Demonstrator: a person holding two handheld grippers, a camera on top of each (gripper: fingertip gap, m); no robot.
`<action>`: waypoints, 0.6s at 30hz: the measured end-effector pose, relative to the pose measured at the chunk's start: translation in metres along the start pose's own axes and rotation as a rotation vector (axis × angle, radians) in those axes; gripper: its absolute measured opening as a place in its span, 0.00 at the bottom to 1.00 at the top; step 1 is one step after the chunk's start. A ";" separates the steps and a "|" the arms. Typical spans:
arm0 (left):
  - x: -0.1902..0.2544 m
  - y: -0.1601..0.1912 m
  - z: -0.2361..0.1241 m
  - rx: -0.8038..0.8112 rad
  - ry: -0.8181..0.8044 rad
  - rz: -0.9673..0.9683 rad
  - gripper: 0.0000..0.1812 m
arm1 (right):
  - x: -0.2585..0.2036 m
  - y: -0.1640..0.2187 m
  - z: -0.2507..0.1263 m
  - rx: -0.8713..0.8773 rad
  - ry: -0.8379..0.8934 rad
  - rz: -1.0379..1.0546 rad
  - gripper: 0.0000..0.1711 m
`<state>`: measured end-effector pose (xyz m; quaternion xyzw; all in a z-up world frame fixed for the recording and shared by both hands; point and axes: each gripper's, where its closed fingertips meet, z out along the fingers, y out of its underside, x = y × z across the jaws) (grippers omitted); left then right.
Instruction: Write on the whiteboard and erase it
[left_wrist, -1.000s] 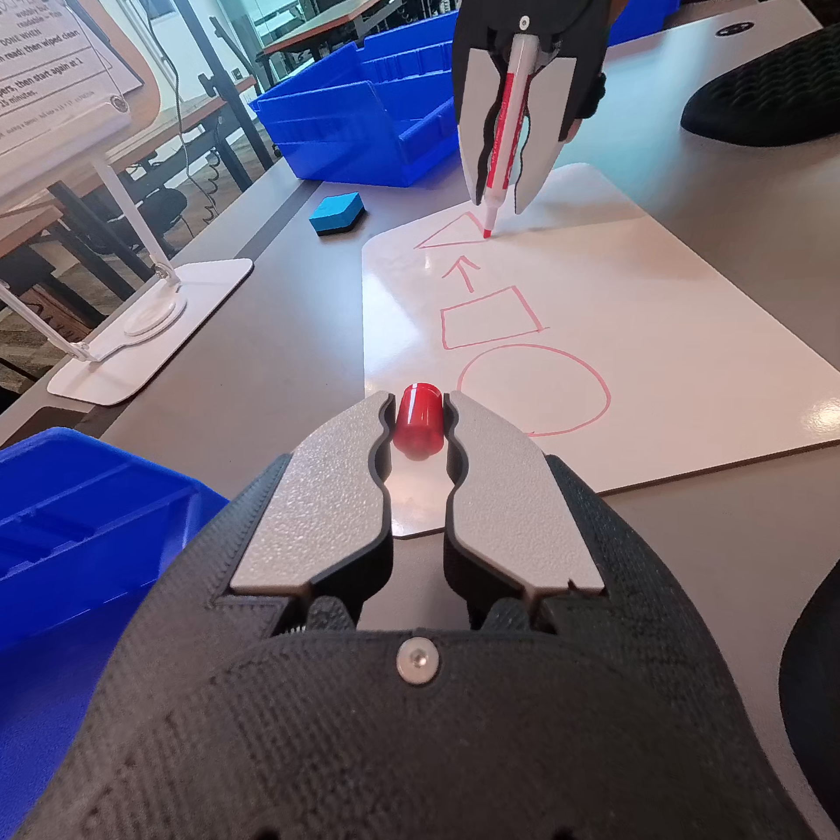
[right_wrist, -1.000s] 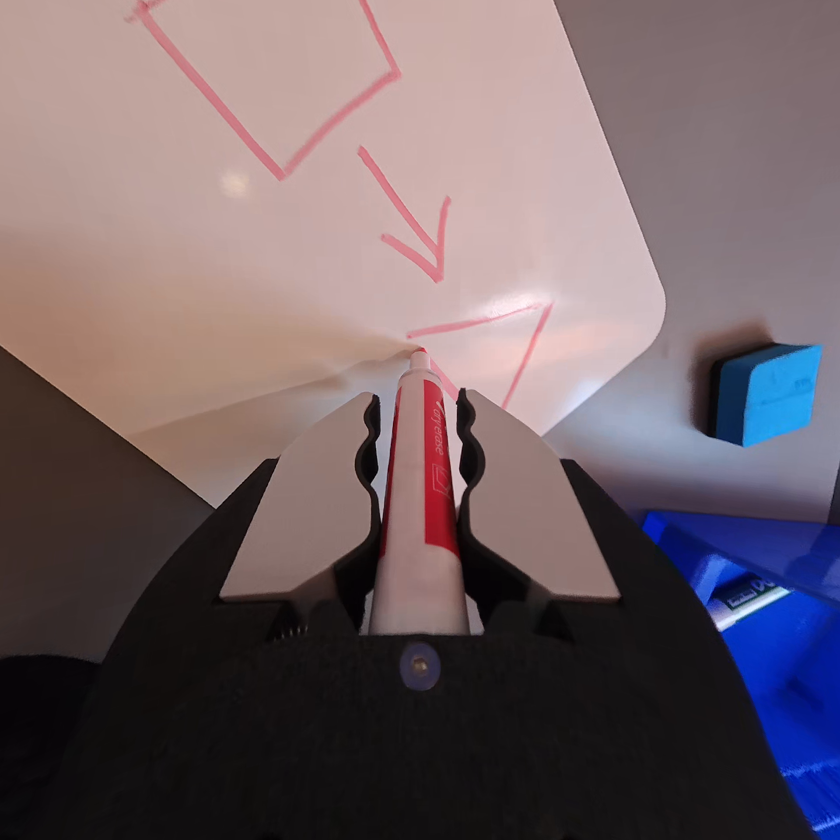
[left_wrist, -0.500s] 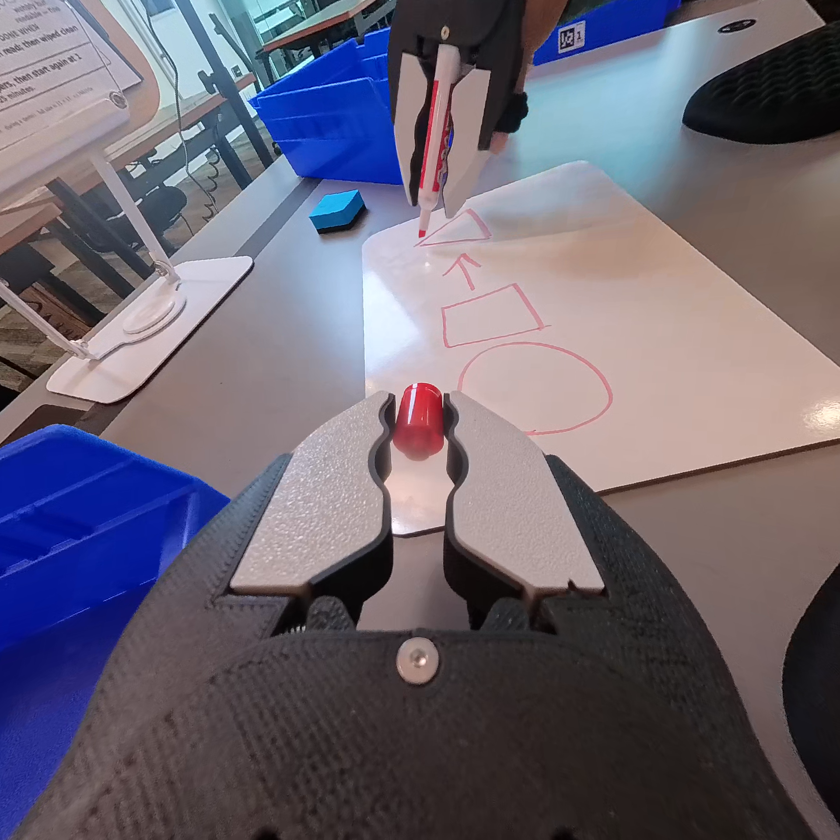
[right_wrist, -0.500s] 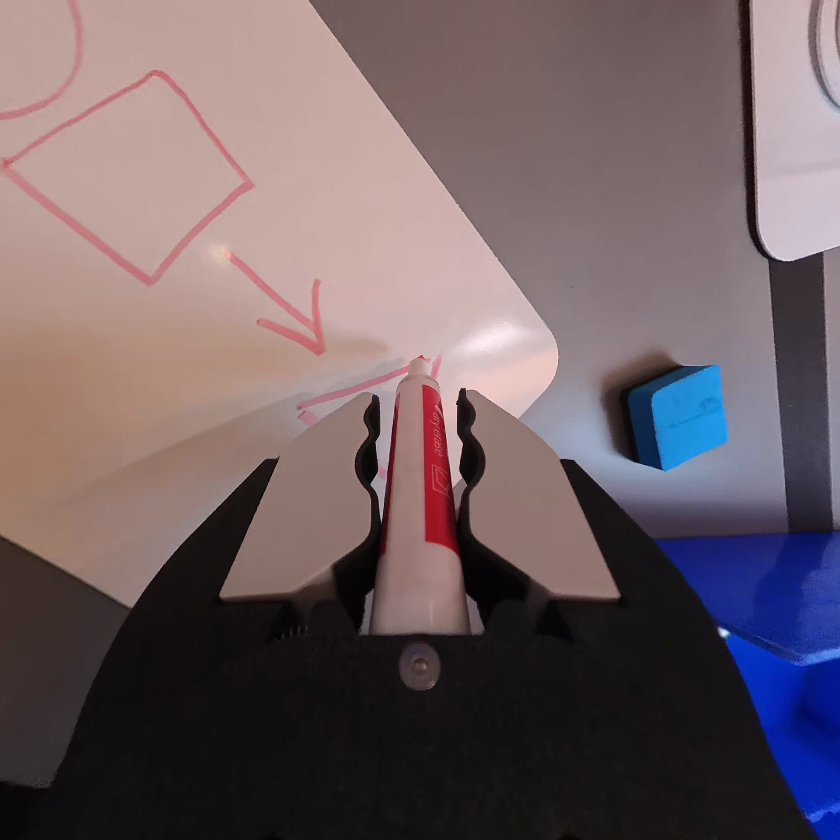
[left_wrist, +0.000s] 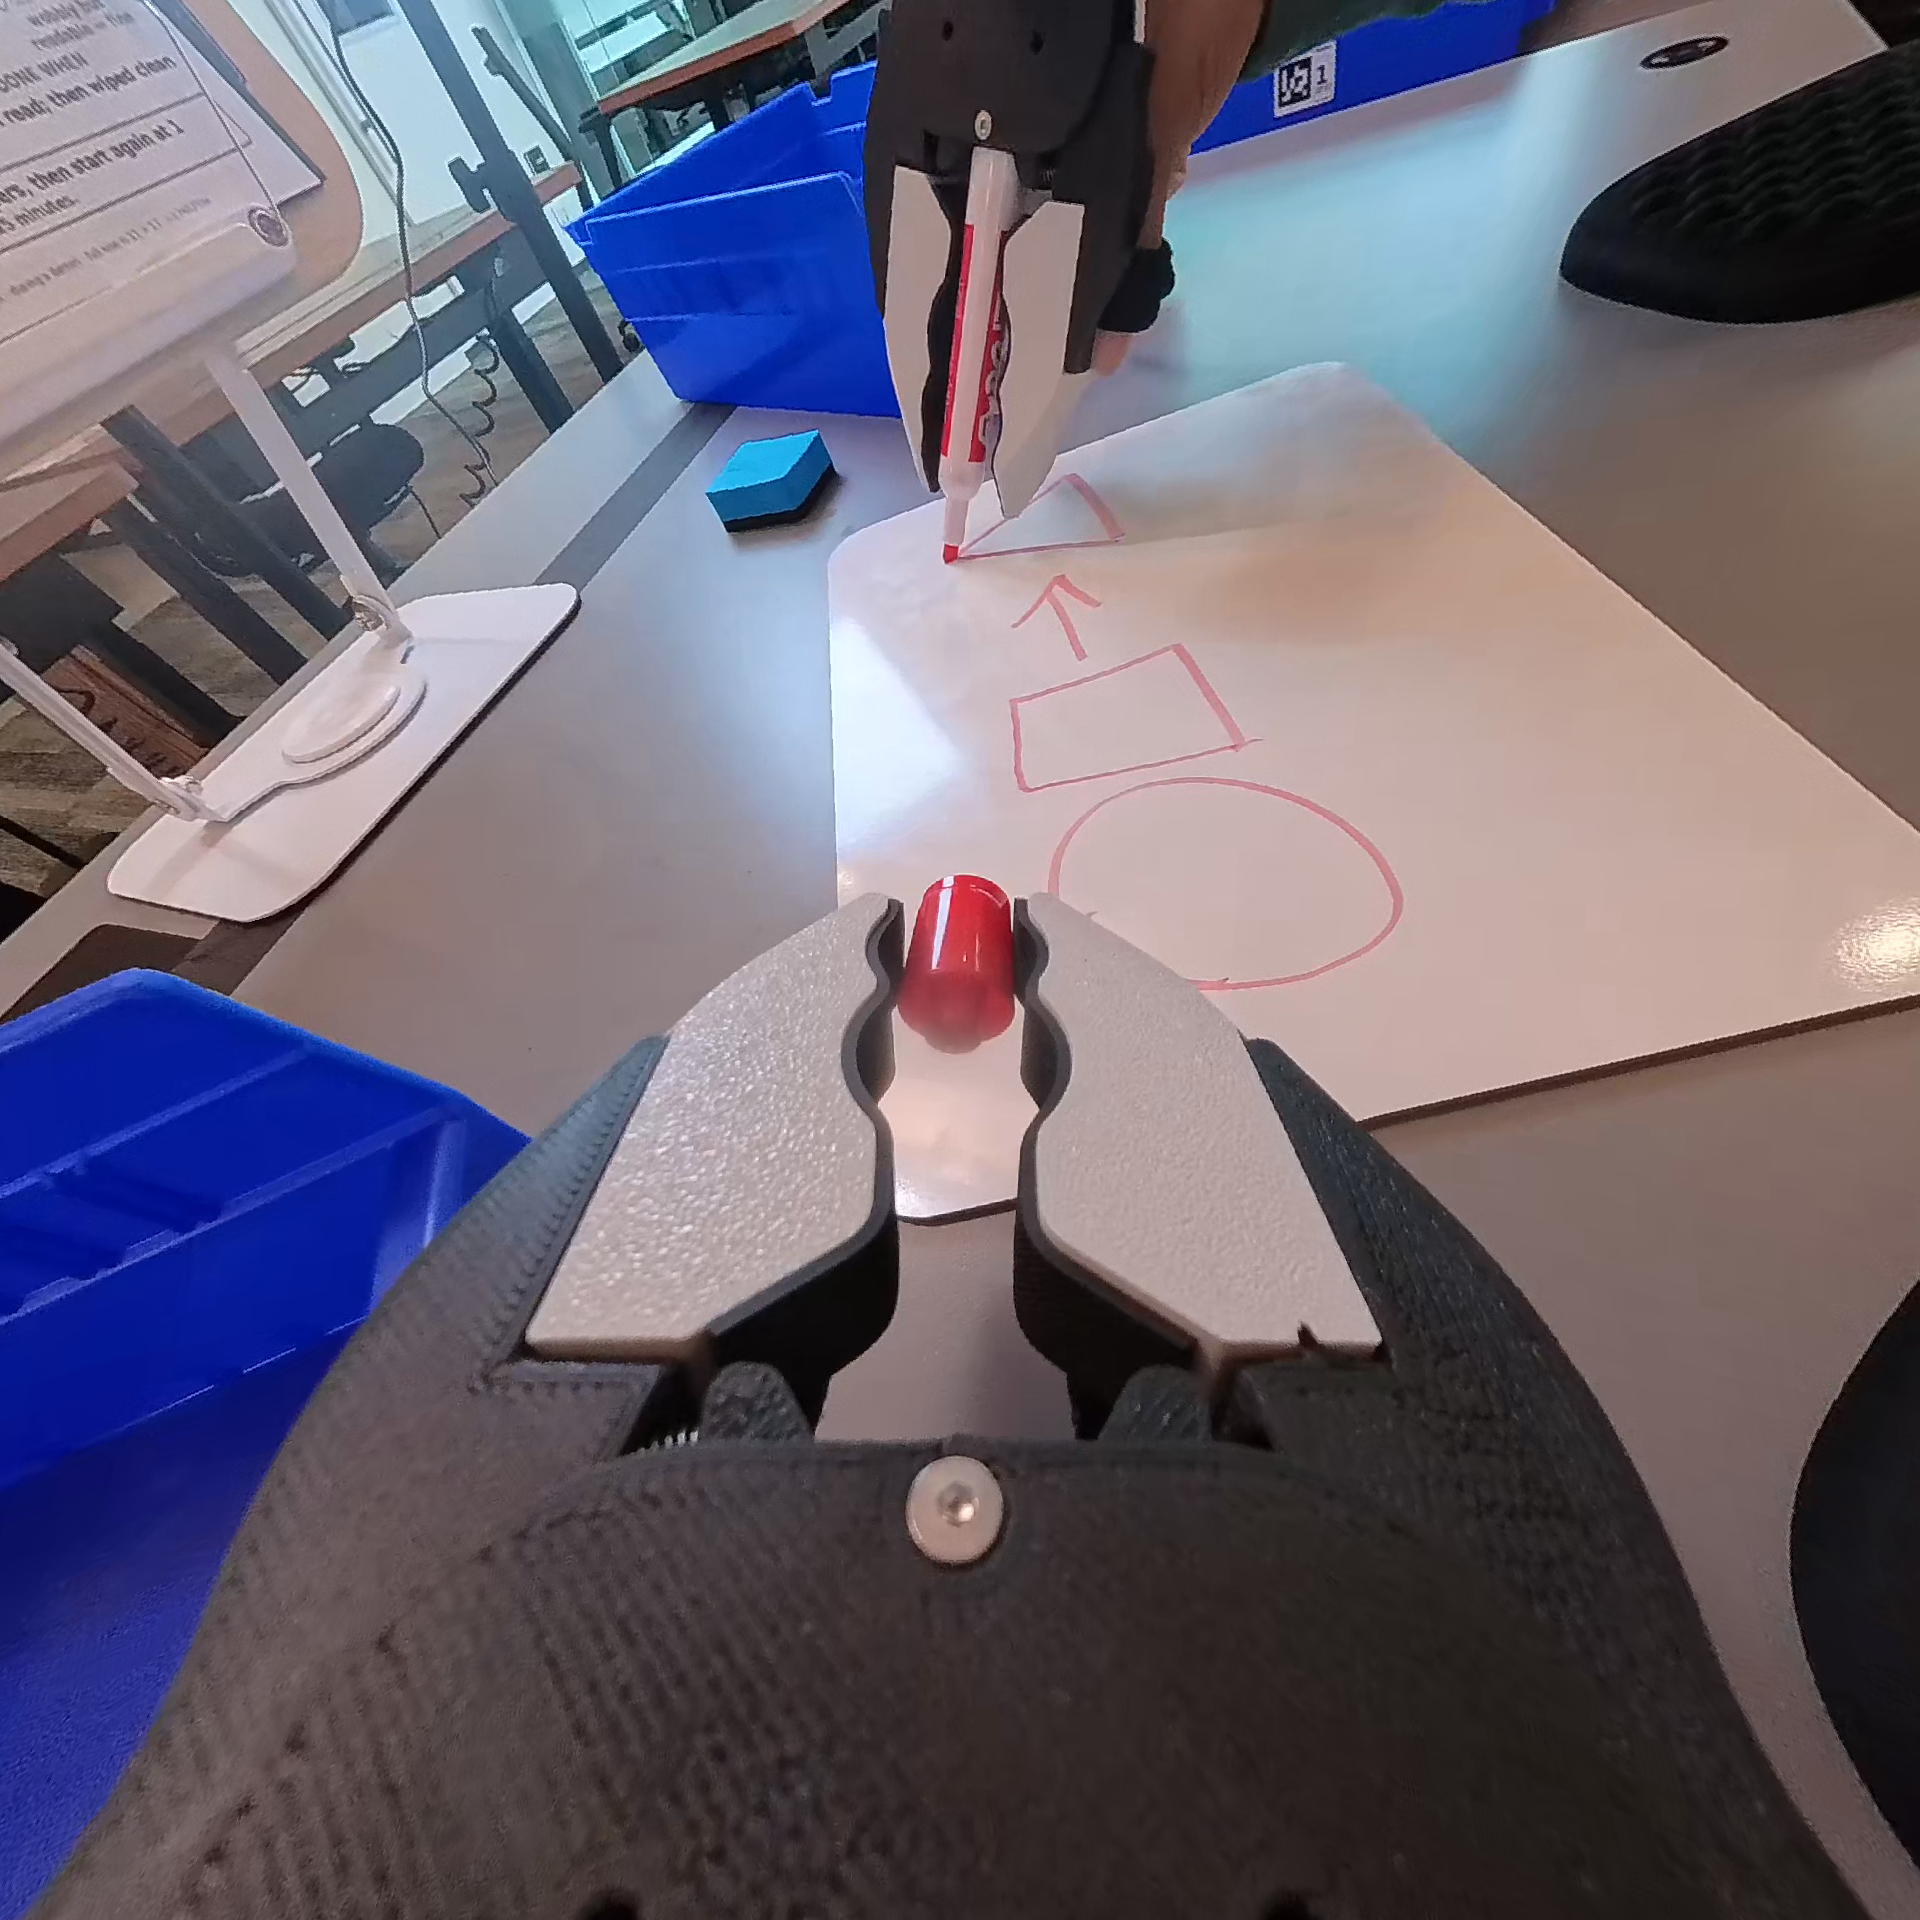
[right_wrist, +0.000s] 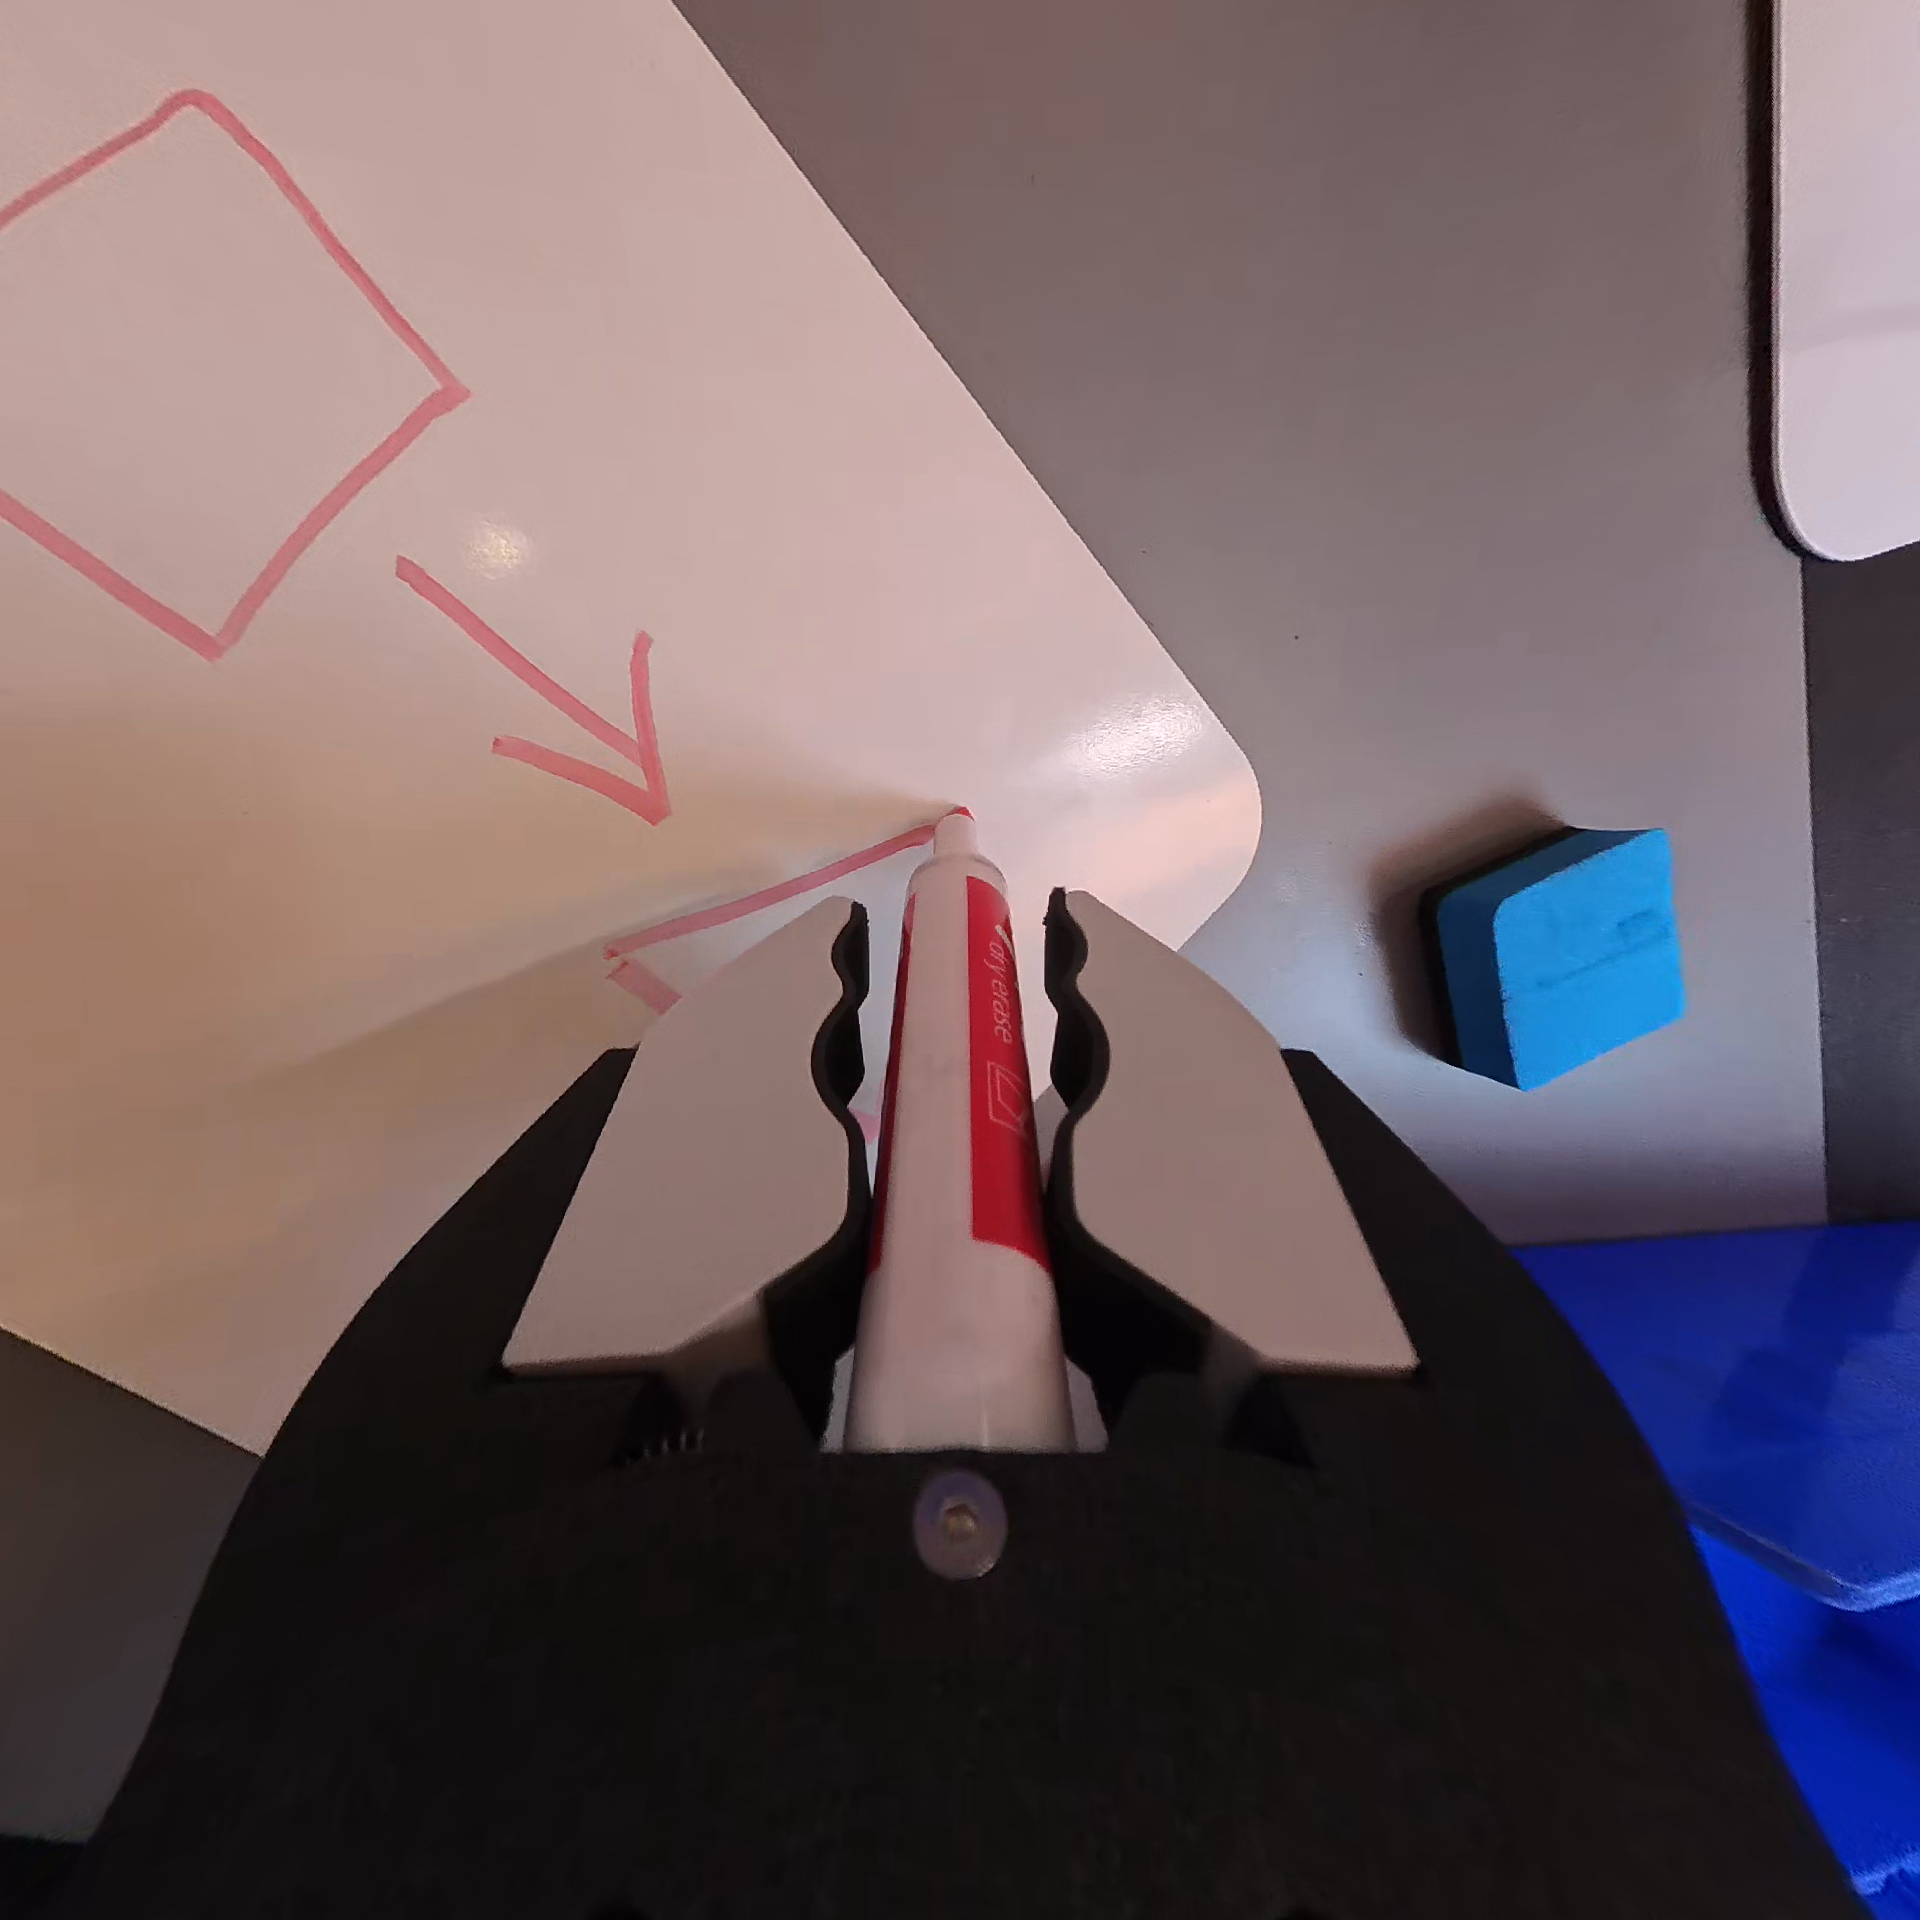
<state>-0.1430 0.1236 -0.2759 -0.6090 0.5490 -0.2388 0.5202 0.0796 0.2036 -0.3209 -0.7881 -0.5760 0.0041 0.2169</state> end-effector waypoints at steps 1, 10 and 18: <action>0.000 0.000 0.000 -0.001 0.001 0.000 0.11 | 0.000 0.000 0.000 -0.002 -0.001 -0.001 0.20; 0.000 0.000 0.000 -0.001 0.001 0.002 0.11 | -0.008 0.004 -0.003 -0.014 -0.019 -0.008 0.20; 0.001 0.000 0.000 0.000 0.001 0.002 0.11 | -0.009 -0.008 -0.024 0.078 -0.018 0.011 0.20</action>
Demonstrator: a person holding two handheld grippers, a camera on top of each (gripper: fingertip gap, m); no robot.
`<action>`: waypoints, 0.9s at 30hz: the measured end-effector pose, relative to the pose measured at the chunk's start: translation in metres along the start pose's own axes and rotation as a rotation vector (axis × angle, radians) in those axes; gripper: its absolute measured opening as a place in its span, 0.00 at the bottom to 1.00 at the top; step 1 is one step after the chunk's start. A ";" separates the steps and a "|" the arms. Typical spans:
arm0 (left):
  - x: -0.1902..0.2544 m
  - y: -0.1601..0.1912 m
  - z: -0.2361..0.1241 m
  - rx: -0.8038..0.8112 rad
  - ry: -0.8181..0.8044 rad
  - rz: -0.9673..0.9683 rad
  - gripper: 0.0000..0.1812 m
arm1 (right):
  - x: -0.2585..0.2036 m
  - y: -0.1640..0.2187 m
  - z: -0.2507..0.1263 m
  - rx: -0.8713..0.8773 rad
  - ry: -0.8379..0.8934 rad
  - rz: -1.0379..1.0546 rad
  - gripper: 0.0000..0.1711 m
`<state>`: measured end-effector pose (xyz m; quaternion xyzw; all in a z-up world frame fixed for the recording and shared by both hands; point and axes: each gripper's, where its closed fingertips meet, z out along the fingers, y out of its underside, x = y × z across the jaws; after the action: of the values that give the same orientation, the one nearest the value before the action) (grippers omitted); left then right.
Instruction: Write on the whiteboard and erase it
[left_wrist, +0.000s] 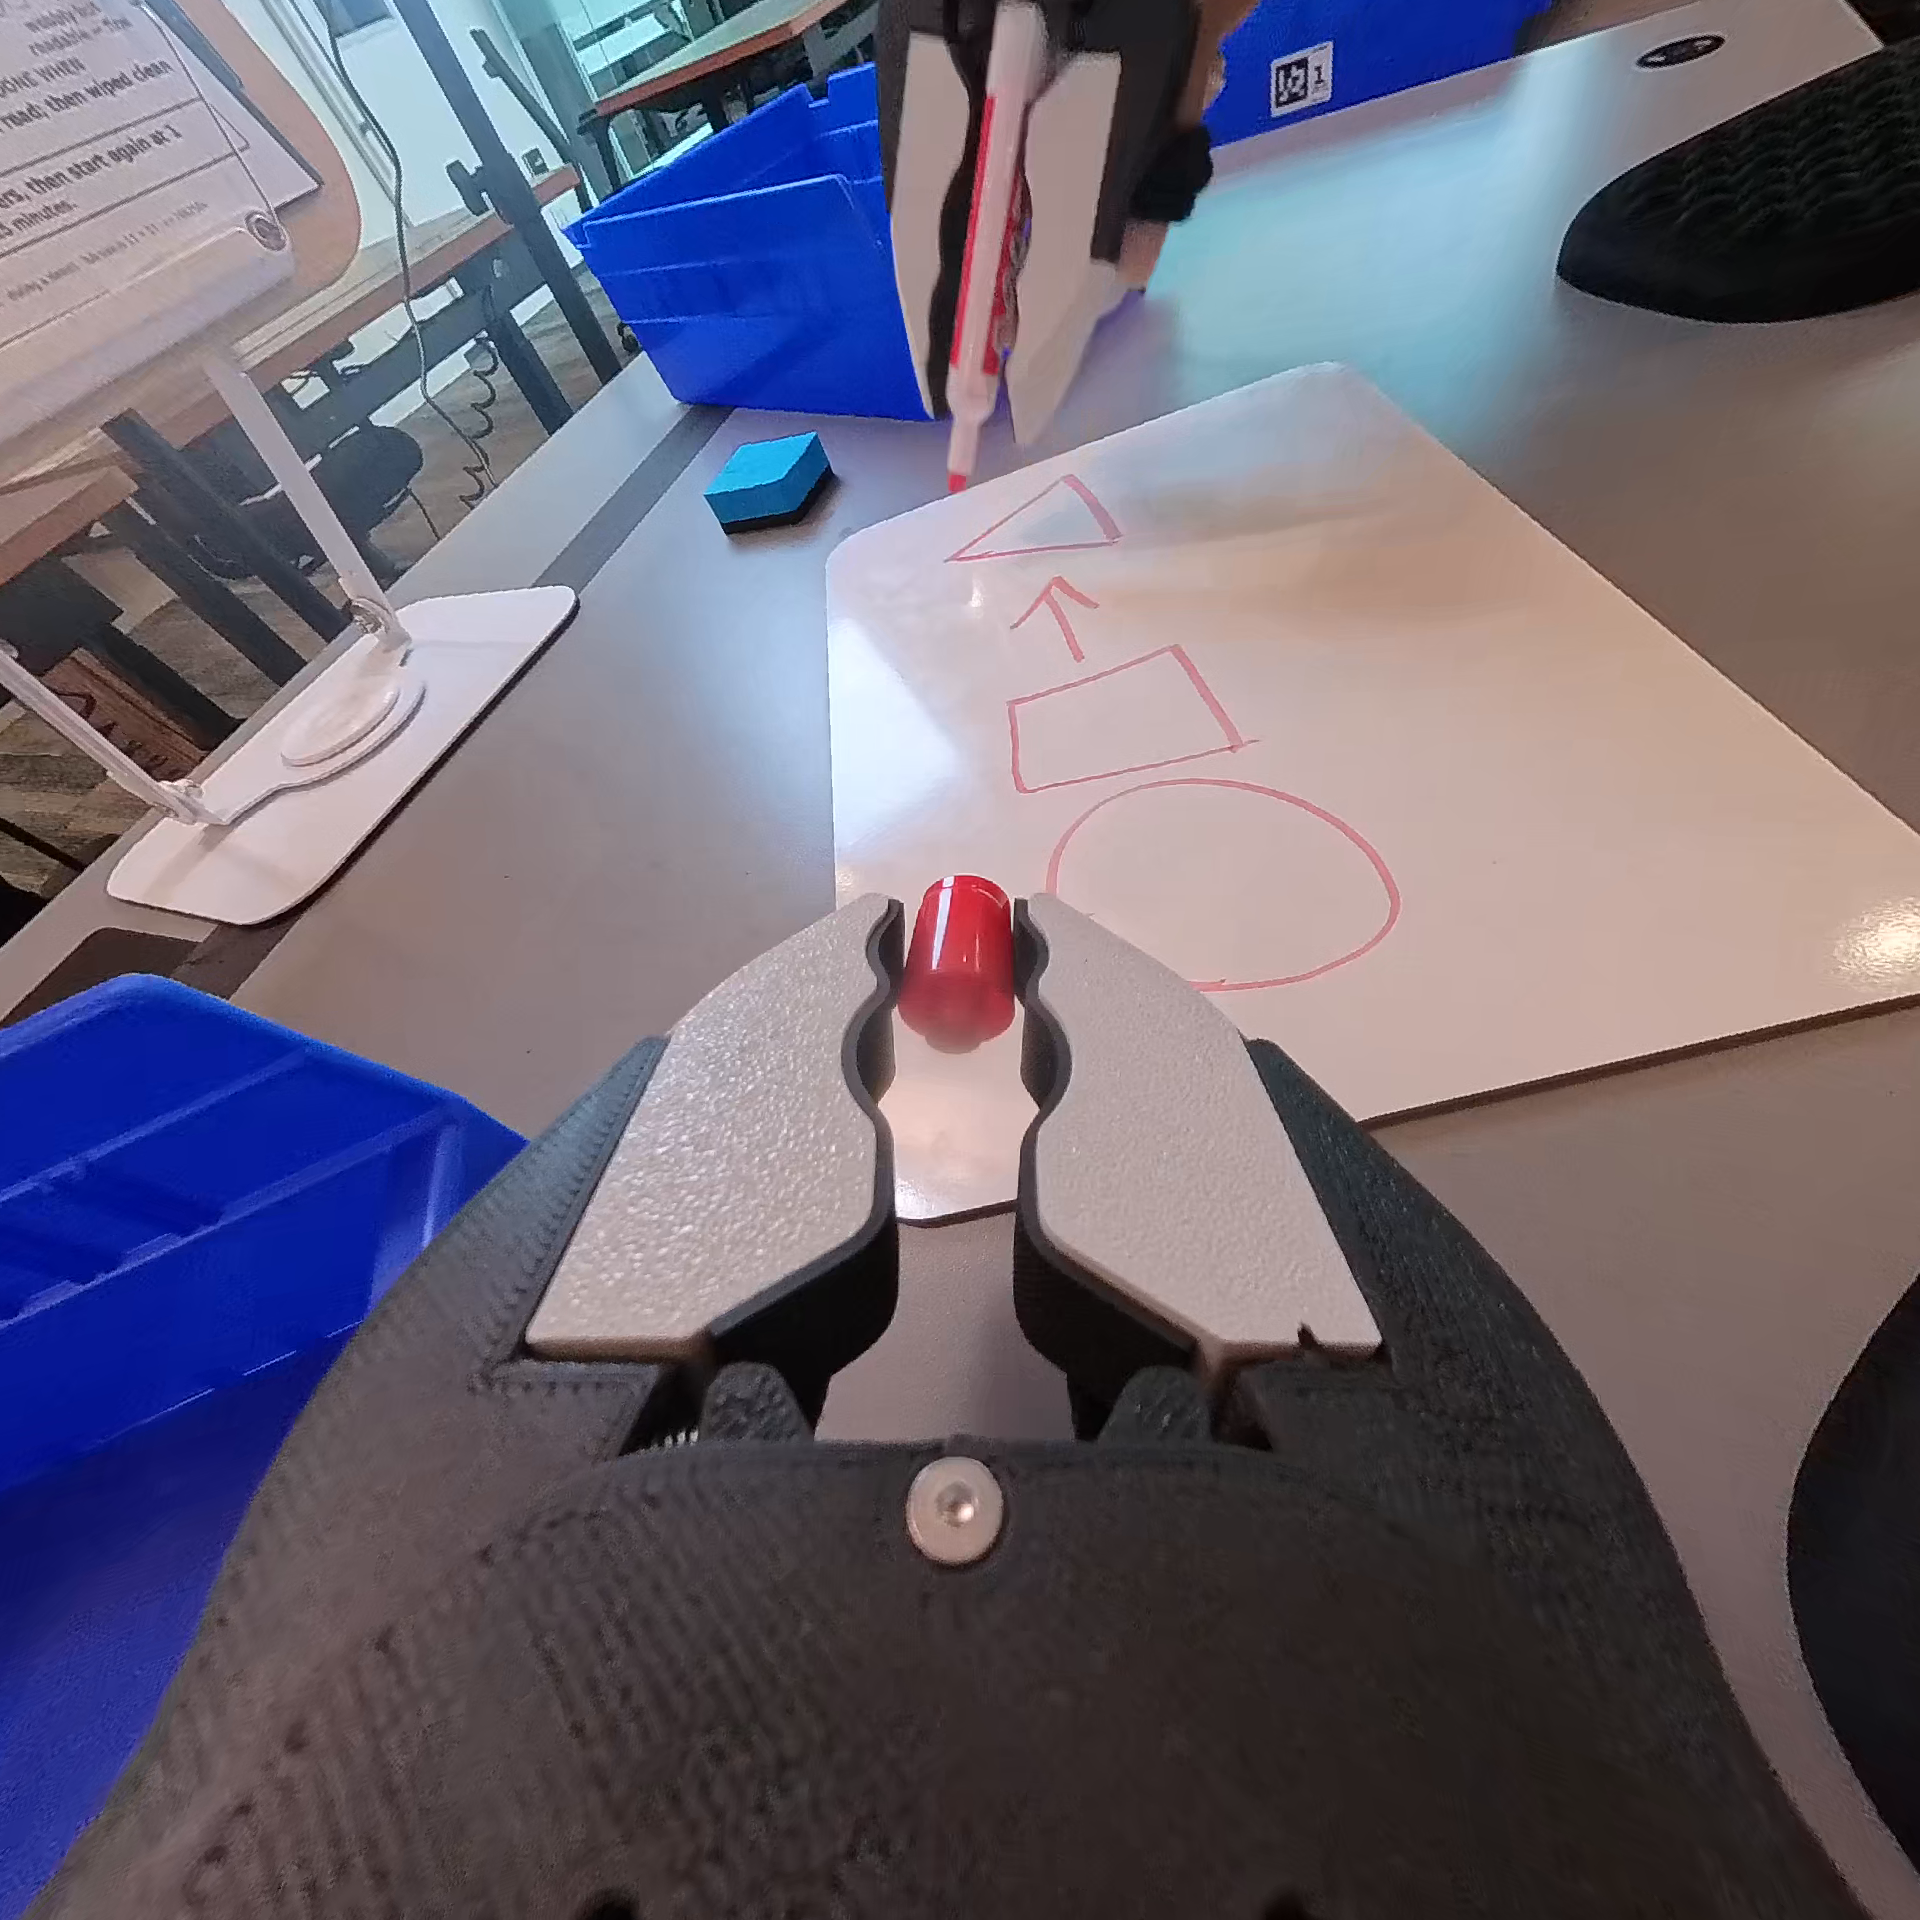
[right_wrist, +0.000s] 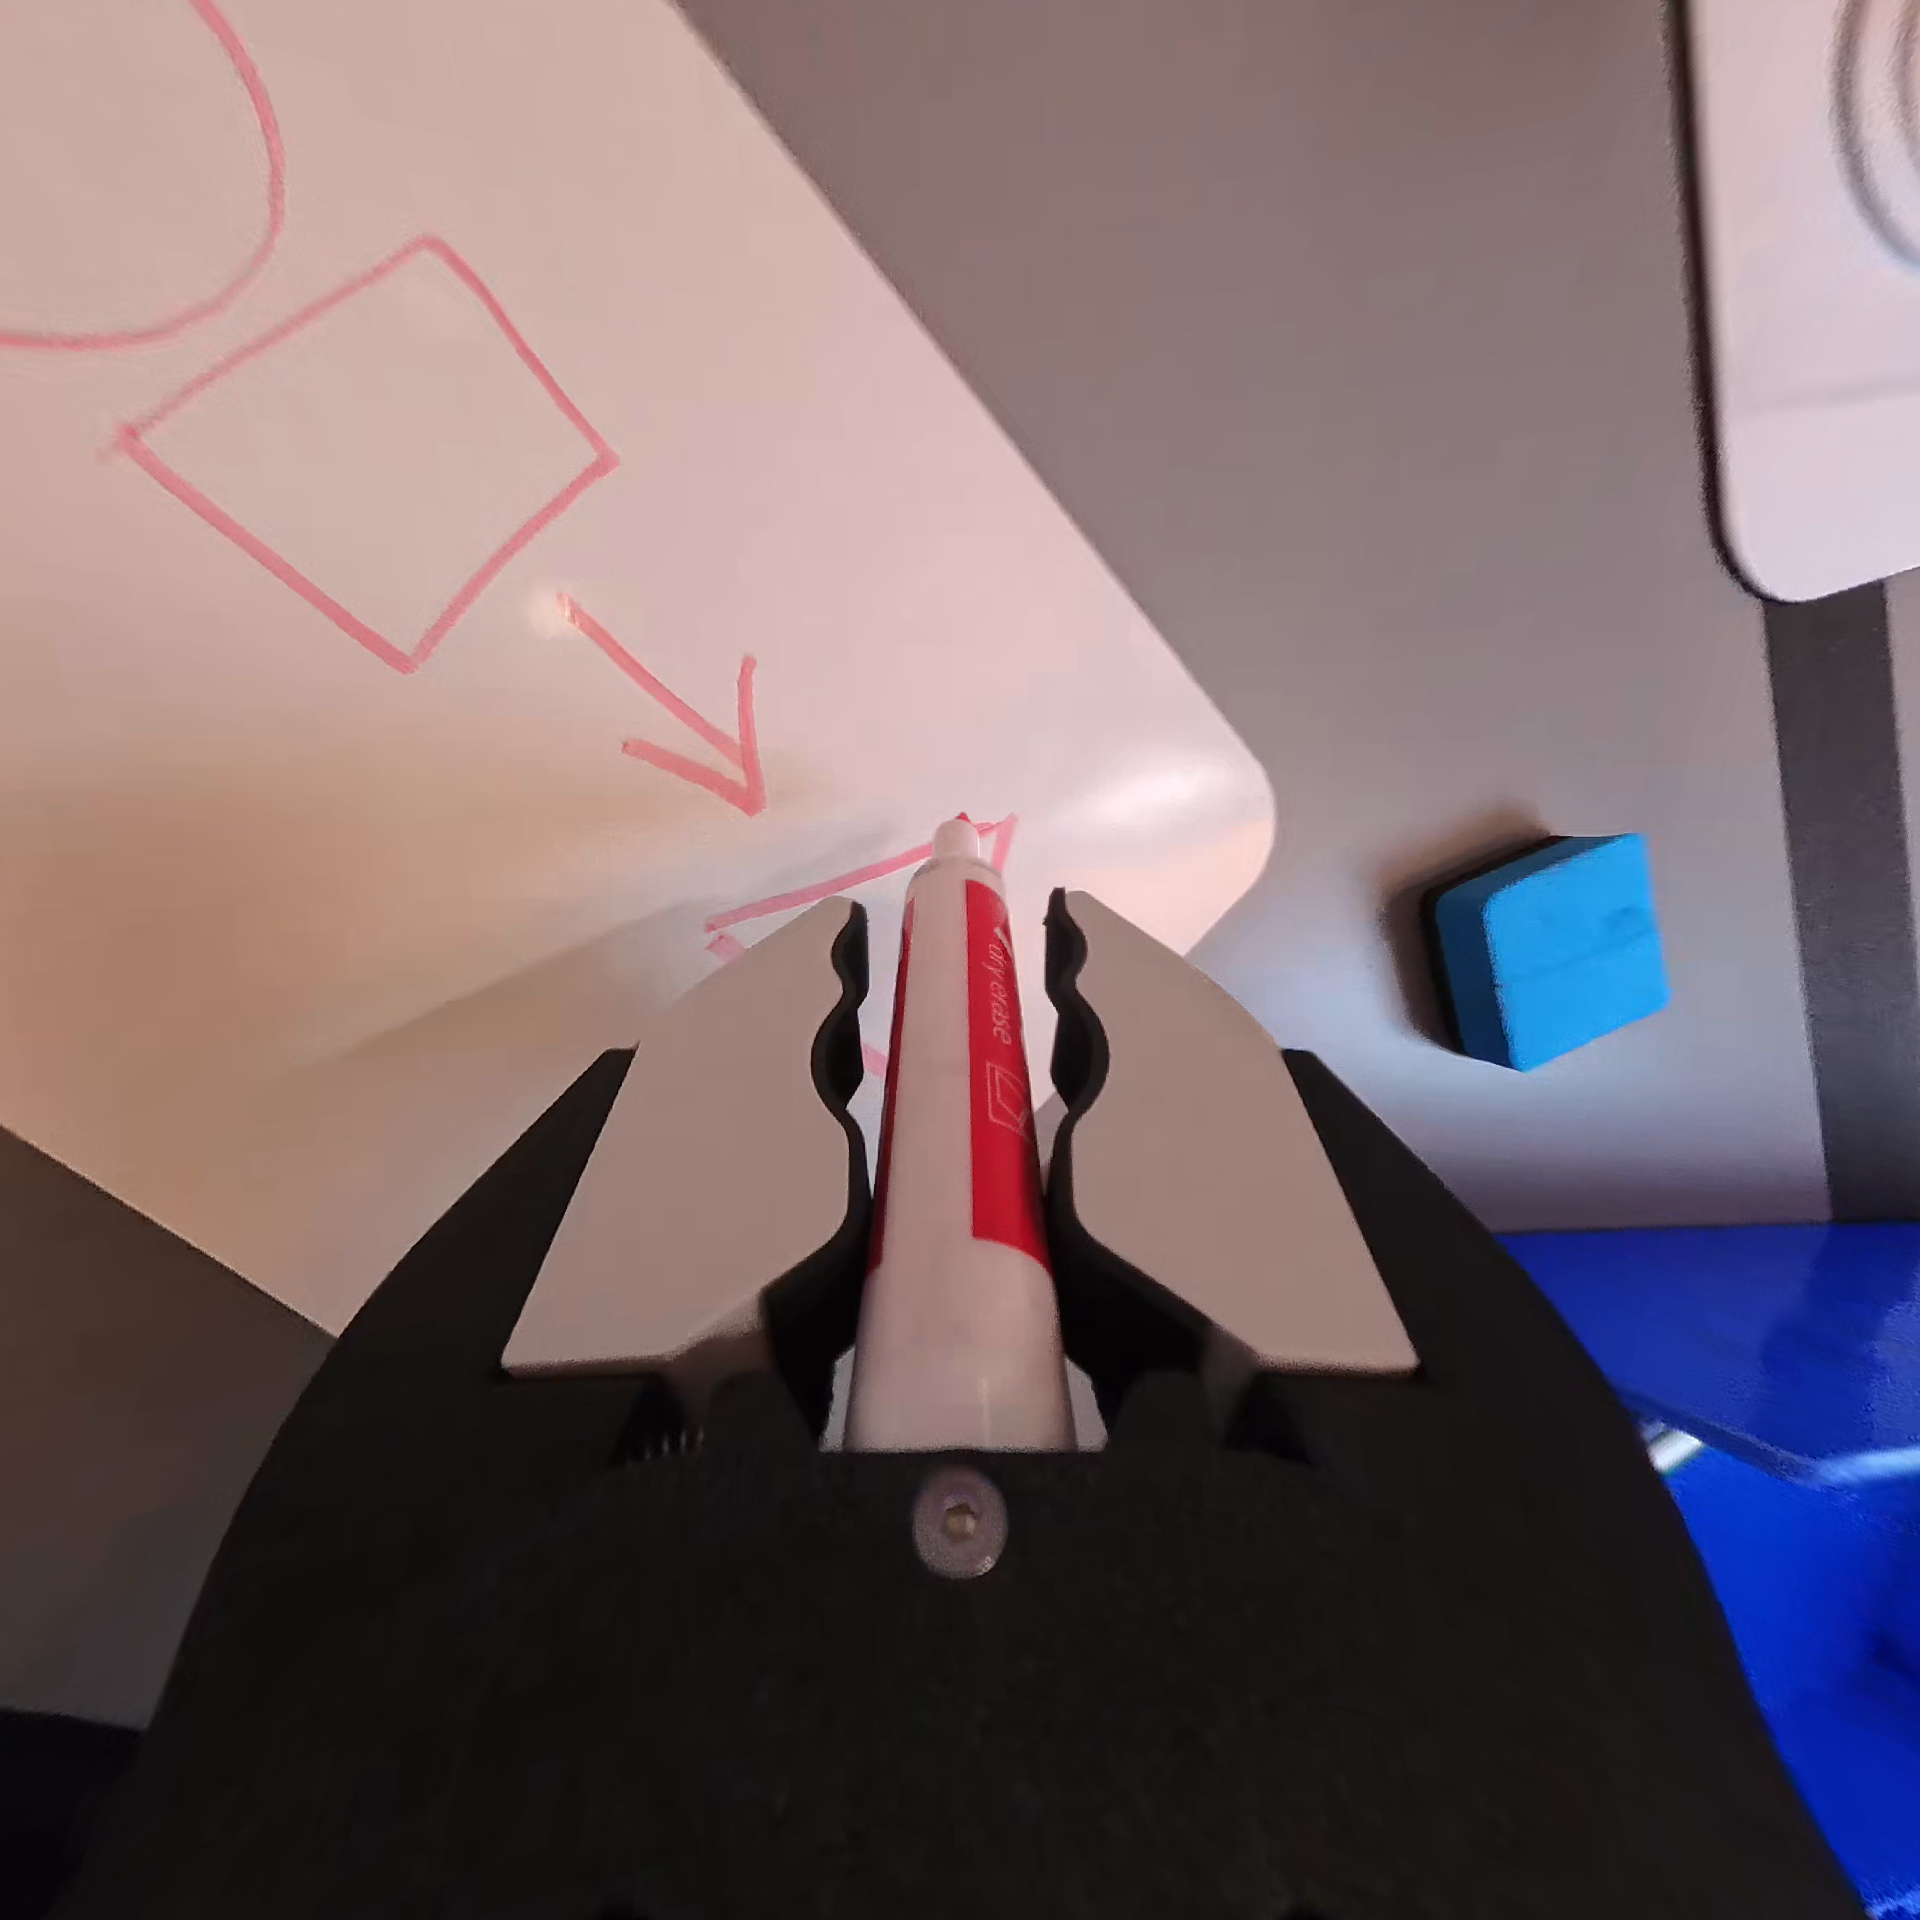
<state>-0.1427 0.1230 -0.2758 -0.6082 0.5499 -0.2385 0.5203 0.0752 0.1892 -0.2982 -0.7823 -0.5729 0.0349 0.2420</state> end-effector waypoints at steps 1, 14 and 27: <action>0.000 0.000 0.000 0.000 0.000 -0.001 0.11 | 0.004 -0.005 -0.008 0.029 0.009 0.012 0.20; 0.004 -0.004 0.001 0.013 -0.005 0.020 0.11 | 0.017 -0.035 -0.067 0.386 0.175 0.065 0.20; 0.054 -0.068 0.020 0.160 -0.088 0.263 0.11 | -0.146 -0.118 -0.074 0.821 -0.240 0.036 0.20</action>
<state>-0.0816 0.0710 -0.2376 -0.4975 0.5809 -0.1846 0.6173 -0.0537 0.0572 -0.2164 -0.6214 -0.5217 0.3549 0.4644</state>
